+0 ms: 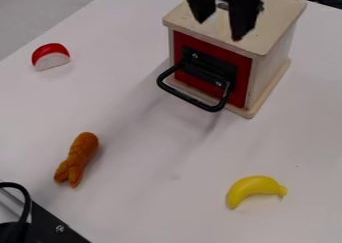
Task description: Close the drawer
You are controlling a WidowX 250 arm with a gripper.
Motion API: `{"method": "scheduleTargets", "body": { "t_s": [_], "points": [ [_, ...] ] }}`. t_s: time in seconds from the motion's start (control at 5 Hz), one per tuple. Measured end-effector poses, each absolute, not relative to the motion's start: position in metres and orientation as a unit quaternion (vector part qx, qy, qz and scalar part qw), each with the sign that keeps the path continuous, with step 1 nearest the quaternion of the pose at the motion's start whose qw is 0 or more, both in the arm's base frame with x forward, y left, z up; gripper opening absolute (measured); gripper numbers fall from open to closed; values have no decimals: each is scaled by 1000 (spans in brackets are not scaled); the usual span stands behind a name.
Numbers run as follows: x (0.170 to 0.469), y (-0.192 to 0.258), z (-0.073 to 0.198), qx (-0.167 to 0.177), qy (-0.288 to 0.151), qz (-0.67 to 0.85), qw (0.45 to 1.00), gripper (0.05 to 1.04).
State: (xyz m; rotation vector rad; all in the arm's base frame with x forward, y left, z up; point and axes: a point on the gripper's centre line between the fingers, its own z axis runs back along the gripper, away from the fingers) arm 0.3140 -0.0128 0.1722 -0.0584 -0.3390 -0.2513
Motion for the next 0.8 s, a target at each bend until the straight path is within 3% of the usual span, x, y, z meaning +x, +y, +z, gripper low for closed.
{"method": "scheduleTargets", "body": {
  "t_s": [0.2,0.8],
  "points": [
    [311,-2,192,11,-147,-135,980,991],
    [310,-1,193,14,-144,-133,980,991]
  ]
}}
